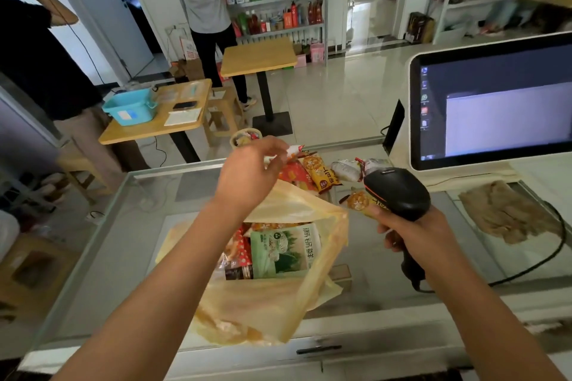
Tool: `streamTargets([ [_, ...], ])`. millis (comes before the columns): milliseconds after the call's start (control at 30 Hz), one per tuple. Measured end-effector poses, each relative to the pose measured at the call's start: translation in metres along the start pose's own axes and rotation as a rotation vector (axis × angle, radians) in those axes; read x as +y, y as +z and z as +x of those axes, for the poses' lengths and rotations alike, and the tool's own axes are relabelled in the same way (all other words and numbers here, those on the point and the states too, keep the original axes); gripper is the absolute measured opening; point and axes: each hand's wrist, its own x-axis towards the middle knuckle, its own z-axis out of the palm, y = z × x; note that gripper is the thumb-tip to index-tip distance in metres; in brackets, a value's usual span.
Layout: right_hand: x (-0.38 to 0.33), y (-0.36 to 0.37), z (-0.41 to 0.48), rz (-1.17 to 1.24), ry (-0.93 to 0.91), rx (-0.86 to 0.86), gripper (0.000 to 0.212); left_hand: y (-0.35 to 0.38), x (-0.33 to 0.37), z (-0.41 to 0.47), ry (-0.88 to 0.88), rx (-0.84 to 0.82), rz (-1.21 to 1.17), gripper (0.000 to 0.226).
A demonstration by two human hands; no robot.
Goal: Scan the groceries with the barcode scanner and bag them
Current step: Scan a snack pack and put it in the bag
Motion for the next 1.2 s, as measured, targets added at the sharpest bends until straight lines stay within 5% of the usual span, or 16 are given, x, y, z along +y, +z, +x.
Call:
streamTargets([
  [167, -0.019, 0.008, 0.003, -0.031, -0.064, -0.138, 0.015, 0.031, -0.026, 0.040, -0.227, -0.279, 0.443, 0.046],
  [333, -0.033, 0.043, 0.016, -0.110, -0.110, -0.276, 0.022, 0.068, -0.049, 0.046, -0.380, -0.524, 0.569, 0.076],
  [700, -0.030, 0.054, 0.035, -0.026, -0.077, -0.330, 0.015, 0.065, -0.060, 0.040, -0.307, -0.312, 0.676, 0.032],
  [900, -0.044, 0.047, 0.037, 0.026, -0.140, -0.225, 0.013, 0.023, -0.068, 0.034, -0.346, 0.117, 0.199, 0.021],
  [967, -0.050, 0.045, 0.035, 0.093, -0.168, -0.137, 0.028, 0.009, -0.060, 0.036, -0.378, 0.190, -0.014, 0.017],
  [1200, -0.064, 0.032, 0.022, 0.278, -0.285, 0.005, 0.036, -0.006, 0.023, 0.039, -0.458, 0.018, -0.815, 0.010],
])
